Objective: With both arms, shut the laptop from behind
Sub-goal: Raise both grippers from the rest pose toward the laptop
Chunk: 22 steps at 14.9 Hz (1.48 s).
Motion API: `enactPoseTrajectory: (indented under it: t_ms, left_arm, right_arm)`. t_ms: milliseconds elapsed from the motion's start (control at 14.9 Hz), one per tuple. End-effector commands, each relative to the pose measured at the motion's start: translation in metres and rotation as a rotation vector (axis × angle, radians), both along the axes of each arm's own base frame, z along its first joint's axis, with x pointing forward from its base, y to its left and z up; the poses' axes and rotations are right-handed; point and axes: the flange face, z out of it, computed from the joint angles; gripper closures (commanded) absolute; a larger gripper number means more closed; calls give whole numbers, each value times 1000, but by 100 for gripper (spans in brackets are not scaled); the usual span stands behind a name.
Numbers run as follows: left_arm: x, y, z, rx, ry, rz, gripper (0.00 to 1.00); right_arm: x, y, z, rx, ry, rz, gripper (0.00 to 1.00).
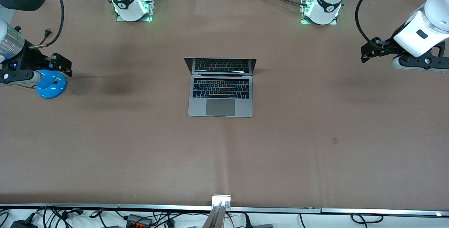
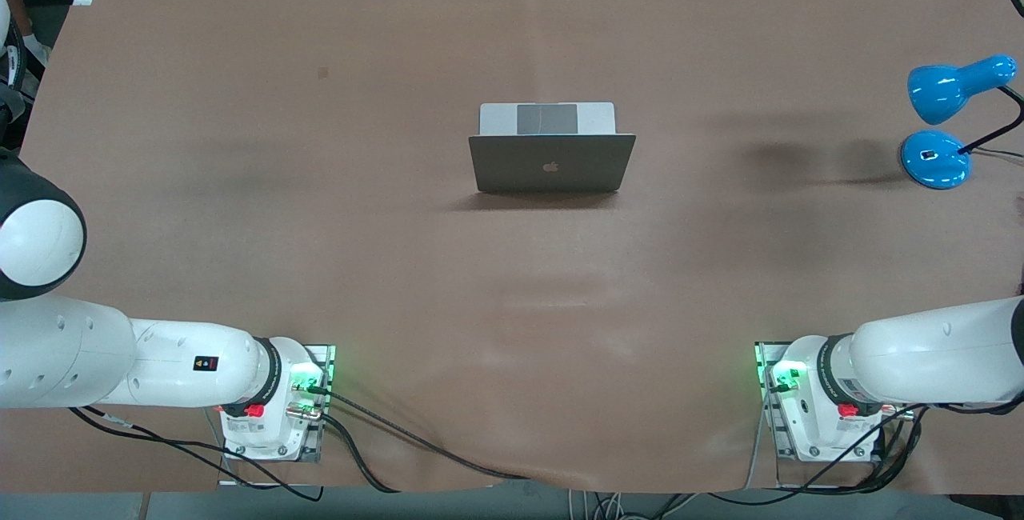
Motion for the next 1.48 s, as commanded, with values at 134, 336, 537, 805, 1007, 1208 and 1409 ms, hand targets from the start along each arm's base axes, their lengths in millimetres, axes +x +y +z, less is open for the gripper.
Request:
enactPoseTrajectory:
  t_ms: [134, 336, 537, 805, 1007, 1208, 1409]
  left_arm:
    - [-3, -1, 7, -15, 3, 4, 0]
    - [2, -3, 0, -6, 14, -3, 0]
    - [4, -2, -11, -13, 53, -3, 0]
    - [11, 5, -31, -7, 103, -23, 0]
    - [11, 4, -44, -19, 156, -54, 46]
    - [9, -3, -46, -83, 178, -52, 93]
    - [5, -8, -53, -83, 207, -61, 99]
  right_arm:
    - [2, 0, 5, -17, 13, 11, 0]
    - [0, -5, 8, -9, 14, 7, 0]
    - [-3, -10, 15, 6, 33, 18, 0]
    - [-3, -8, 26, 3, 32, 83, 100]
    - [-6, -5, 21, 5, 72, 70, 100]
    - [-8, 6, 3, 21, 118, 4, 100]
    - [-14, 31, -23, 97, 175, -68, 100]
